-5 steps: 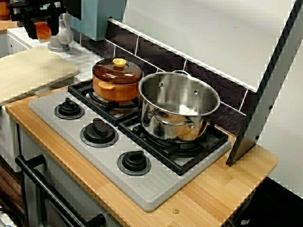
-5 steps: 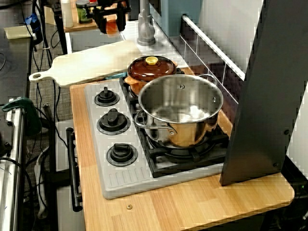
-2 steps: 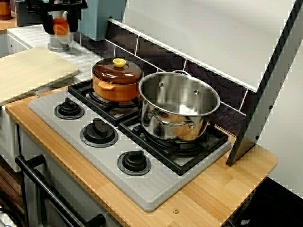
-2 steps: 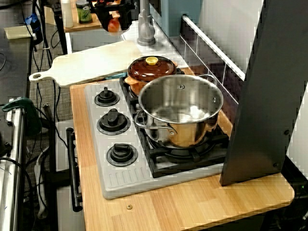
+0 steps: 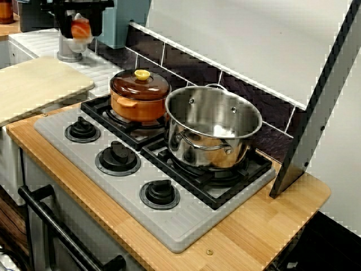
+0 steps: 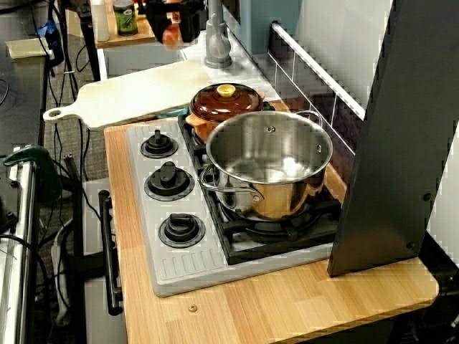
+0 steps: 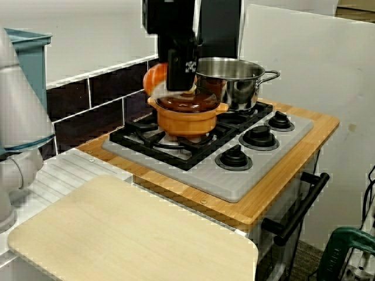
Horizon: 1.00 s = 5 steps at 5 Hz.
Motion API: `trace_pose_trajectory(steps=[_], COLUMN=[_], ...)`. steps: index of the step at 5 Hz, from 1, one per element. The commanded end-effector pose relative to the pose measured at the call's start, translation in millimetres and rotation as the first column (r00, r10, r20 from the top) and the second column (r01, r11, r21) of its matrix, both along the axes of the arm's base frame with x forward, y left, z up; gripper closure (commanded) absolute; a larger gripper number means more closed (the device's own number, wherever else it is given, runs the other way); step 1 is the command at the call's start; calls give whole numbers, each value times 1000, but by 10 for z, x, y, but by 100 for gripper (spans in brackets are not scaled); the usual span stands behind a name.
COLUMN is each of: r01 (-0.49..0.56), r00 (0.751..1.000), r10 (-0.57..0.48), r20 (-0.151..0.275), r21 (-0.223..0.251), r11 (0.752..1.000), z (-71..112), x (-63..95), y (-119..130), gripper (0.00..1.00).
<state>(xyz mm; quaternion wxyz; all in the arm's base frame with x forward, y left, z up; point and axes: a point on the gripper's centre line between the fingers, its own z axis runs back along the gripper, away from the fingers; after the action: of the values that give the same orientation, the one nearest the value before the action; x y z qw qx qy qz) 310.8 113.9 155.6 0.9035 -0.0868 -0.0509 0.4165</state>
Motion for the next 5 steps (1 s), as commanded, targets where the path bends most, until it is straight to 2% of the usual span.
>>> trace_pose_trajectory(steps=[1,2,3,4,5], r01=[68,102,142,206,226], r00=[994,990,982,959,951], r10=[-67,-102,-154,-231,-257], r20=[84,92,111,165,173], r21=[-4,9,107,155,183], r11=[998,995,984,966,957], z=[439,467,566,730,747], x=[-138,-185,-323,-516,-553], y=[-84,-195,-334,-449,-540], gripper=[100,100,100,100,100])
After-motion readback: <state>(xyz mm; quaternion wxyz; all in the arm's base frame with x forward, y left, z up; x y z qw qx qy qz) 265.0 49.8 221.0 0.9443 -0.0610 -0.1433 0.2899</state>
